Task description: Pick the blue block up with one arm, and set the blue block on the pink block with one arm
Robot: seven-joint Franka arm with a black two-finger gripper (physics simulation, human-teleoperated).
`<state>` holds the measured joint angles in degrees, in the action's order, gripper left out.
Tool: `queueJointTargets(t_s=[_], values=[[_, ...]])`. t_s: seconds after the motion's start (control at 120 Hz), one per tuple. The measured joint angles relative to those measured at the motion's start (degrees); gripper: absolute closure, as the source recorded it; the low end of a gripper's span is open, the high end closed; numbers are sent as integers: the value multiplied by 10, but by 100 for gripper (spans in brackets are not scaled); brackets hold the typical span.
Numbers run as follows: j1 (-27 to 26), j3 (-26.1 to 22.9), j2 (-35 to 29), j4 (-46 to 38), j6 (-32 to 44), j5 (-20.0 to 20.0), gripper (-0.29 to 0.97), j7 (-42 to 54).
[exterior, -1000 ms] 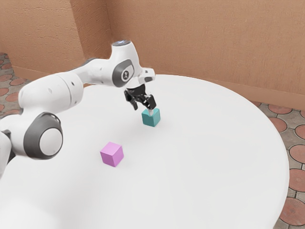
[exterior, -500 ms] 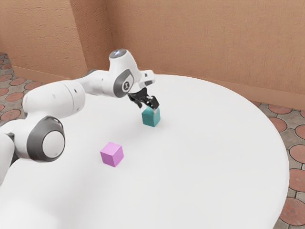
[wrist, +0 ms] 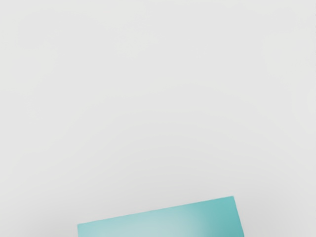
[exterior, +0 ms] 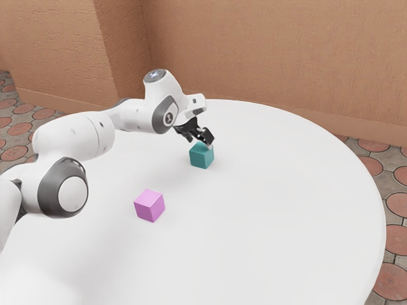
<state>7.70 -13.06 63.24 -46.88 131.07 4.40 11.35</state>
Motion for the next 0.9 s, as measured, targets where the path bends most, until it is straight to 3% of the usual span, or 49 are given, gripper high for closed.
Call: queueJointTargets(t_s=[0.9], values=[[1, -1, 34, 9, 18, 0, 4, 13]])
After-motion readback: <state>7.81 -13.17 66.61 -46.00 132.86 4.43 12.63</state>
